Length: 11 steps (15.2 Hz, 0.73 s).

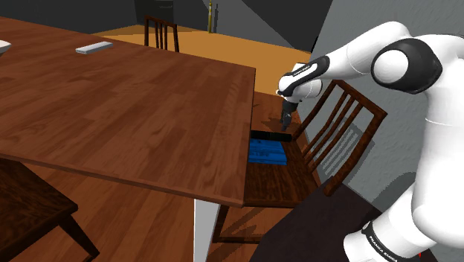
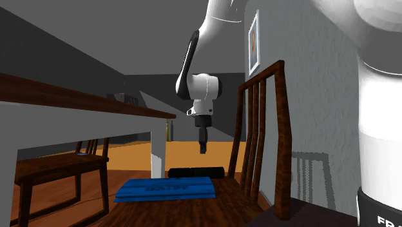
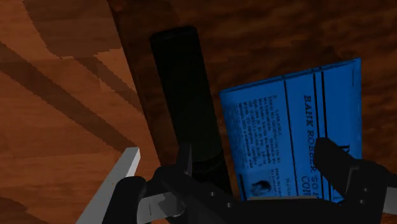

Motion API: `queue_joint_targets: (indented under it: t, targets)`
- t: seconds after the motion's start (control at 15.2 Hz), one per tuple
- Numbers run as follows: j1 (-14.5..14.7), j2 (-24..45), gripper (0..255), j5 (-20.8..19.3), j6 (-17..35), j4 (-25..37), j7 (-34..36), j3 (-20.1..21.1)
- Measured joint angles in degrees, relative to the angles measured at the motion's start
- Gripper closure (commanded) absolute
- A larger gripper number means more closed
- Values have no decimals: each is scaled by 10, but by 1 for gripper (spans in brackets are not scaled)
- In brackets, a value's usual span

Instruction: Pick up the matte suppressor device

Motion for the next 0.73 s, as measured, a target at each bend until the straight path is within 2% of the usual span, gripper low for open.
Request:
queue_joint_targets:
  t: [0.33, 0.73]
  targets:
    - [-31, 106, 0, 23, -3, 105, -50, 34]
    - [-43, 148, 0, 35, 19, 125, -63, 47]
